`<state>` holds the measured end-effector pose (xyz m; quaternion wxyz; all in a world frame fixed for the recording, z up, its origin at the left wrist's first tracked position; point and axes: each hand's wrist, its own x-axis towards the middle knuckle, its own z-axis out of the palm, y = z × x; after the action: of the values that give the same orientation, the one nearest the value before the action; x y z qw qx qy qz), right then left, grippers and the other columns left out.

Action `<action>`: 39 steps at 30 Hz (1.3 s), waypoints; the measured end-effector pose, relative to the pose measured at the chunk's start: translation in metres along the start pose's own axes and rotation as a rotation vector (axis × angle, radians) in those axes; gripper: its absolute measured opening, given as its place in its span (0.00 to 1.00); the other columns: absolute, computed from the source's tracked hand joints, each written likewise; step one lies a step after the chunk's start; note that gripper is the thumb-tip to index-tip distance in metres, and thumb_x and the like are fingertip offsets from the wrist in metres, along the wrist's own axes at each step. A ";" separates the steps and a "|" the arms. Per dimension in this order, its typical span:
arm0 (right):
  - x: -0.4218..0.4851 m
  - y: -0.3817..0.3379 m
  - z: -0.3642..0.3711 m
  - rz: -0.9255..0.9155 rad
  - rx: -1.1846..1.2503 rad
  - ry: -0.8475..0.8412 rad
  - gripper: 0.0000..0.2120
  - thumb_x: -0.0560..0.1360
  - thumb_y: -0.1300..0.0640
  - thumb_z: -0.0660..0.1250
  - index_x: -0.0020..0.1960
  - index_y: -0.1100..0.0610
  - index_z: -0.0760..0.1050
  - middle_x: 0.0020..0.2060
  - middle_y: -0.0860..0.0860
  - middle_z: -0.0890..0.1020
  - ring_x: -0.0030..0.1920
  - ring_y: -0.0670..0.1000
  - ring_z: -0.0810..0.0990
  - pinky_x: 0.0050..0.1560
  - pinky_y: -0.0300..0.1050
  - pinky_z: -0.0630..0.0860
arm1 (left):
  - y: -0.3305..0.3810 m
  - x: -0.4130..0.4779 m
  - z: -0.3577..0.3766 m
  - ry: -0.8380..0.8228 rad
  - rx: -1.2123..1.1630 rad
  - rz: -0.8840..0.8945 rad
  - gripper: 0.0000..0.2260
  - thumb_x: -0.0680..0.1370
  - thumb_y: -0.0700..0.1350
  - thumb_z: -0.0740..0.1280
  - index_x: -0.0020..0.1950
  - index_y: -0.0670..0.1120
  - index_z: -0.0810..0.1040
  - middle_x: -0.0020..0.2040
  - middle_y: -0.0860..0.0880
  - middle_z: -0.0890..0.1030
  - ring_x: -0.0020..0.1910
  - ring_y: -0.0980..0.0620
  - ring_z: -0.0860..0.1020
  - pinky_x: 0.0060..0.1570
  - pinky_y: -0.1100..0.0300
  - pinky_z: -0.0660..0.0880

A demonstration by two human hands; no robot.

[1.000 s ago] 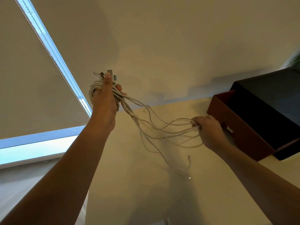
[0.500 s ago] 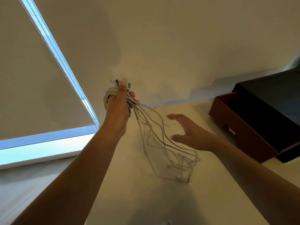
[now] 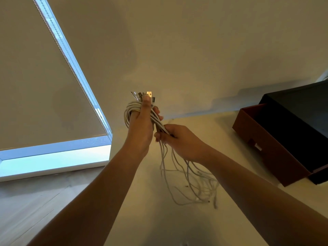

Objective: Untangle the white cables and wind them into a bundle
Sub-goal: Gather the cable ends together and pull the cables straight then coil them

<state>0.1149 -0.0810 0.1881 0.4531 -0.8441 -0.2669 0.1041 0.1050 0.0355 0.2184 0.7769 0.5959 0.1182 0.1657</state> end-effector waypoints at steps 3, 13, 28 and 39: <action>-0.004 0.008 0.006 0.038 0.027 0.017 0.17 0.81 0.47 0.57 0.38 0.54 0.75 0.26 0.51 0.75 0.29 0.48 0.73 0.38 0.48 0.71 | 0.006 0.001 0.003 0.037 -0.057 -0.002 0.13 0.82 0.51 0.58 0.42 0.49 0.75 0.31 0.52 0.76 0.30 0.56 0.75 0.28 0.68 0.72; -0.030 0.047 0.018 0.150 -0.210 -0.022 0.15 0.82 0.50 0.56 0.40 0.52 0.74 0.25 0.43 0.71 0.26 0.41 0.70 0.32 0.38 0.65 | 0.014 0.016 -0.006 0.109 -0.220 -0.019 0.12 0.83 0.50 0.59 0.42 0.49 0.75 0.26 0.55 0.75 0.26 0.60 0.73 0.31 0.67 0.73; -0.050 0.109 0.014 0.450 -0.272 -0.122 0.15 0.81 0.50 0.57 0.39 0.53 0.75 0.33 0.52 0.81 0.28 0.47 0.75 0.33 0.40 0.70 | 0.020 0.025 -0.007 0.131 -0.270 -0.025 0.11 0.83 0.49 0.60 0.43 0.49 0.75 0.26 0.54 0.74 0.27 0.59 0.72 0.29 0.67 0.72; -0.073 0.141 0.003 0.612 -0.378 -0.192 0.14 0.79 0.57 0.57 0.38 0.48 0.75 0.30 0.42 0.79 0.35 0.43 0.79 0.42 0.40 0.74 | 0.024 0.027 -0.013 0.149 -0.264 -0.037 0.12 0.83 0.50 0.58 0.42 0.50 0.73 0.24 0.55 0.73 0.23 0.60 0.72 0.31 0.66 0.69</action>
<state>0.1027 -0.1822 0.0662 0.2100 -0.9401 -0.0578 0.2624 0.1218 0.0631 0.2383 0.8406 0.4722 0.1633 0.2093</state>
